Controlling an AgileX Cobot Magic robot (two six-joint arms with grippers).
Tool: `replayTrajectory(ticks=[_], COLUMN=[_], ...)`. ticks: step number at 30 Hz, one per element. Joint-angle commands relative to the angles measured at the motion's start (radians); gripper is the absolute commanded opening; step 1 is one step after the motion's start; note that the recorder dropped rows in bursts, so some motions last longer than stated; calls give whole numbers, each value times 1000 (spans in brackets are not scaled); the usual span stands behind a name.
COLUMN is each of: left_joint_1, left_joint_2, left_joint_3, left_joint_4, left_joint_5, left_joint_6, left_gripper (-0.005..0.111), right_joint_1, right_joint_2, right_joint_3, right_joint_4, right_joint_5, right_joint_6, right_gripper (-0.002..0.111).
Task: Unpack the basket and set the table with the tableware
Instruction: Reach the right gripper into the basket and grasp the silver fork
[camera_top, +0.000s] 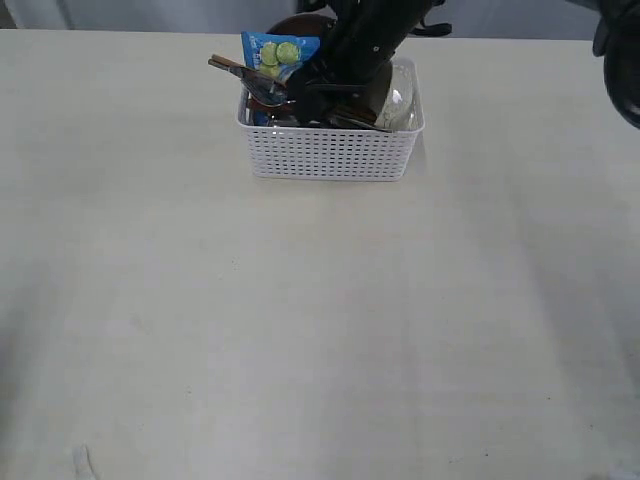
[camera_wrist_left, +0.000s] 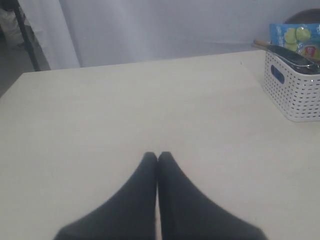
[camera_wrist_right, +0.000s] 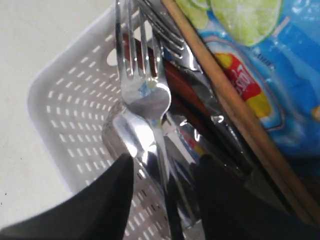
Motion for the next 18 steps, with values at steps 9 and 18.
replayTrajectory(ticks=[9,18], left_joint_1=[-6,-6], left_joint_2=[-2,-2], left_joint_3=[2,2], left_joint_4=[2,2], left_joint_5=[-1,-1], left_joint_6=[-2,-2], left_gripper=[0,0], right_joint_1=[-3,-3], right_joint_2=[-22,-56], right_joint_3=[-7,-39], right_joint_4=[40,163], right_joint_5=[22,125], right_joint_6=[-7,-68], right_gripper=[-1,-1])
